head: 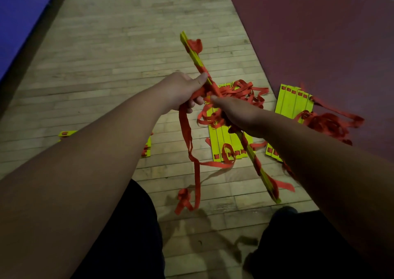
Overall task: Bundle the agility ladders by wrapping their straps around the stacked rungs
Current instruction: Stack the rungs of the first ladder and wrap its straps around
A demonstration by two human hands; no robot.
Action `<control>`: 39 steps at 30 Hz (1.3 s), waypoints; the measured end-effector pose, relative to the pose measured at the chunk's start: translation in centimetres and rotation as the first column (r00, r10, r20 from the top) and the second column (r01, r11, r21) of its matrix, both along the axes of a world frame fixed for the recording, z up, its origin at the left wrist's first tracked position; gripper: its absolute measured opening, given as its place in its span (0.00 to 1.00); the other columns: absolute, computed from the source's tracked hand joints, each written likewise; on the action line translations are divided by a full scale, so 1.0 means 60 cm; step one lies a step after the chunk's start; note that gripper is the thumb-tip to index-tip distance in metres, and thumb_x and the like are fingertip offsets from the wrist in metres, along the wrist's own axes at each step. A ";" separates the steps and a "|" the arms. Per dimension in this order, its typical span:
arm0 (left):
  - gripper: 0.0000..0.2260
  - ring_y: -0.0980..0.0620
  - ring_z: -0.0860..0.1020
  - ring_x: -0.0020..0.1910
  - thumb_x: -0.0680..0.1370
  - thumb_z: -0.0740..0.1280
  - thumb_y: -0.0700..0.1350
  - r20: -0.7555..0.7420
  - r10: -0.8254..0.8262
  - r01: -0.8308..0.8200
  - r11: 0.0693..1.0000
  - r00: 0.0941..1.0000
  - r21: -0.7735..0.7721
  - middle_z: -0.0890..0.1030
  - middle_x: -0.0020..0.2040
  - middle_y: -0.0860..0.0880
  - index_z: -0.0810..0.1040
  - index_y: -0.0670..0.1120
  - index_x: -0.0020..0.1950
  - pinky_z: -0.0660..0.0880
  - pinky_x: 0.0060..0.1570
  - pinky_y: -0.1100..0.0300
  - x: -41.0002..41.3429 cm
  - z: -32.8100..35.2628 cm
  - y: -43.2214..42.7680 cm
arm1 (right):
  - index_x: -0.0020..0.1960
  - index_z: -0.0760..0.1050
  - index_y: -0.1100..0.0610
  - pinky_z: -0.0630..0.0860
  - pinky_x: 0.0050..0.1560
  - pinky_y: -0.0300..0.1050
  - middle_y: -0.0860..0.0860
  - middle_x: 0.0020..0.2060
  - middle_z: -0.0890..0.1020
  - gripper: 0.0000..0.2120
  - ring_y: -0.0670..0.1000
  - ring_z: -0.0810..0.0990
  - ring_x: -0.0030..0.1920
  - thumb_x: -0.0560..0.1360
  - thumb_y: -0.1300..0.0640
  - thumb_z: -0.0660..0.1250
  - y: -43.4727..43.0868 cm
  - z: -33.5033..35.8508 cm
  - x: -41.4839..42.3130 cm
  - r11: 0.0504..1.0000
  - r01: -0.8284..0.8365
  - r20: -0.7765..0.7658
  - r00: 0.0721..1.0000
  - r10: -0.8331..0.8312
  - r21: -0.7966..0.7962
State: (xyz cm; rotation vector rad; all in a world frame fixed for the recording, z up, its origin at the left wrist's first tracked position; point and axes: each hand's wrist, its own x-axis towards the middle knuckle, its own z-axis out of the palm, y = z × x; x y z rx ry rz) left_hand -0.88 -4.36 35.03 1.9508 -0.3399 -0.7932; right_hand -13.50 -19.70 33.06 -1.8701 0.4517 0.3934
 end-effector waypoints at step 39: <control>0.16 0.55 0.69 0.25 0.85 0.68 0.59 -0.140 0.035 -0.059 0.984 0.990 -0.170 0.76 0.30 0.50 0.76 0.47 0.48 0.73 0.34 0.59 -0.004 0.014 0.003 | 0.60 0.82 0.60 0.74 0.51 0.50 0.57 0.47 0.86 0.24 0.51 0.82 0.44 0.78 0.41 0.75 -0.012 0.012 -0.003 0.993 0.022 0.057 0.998 -0.028 0.115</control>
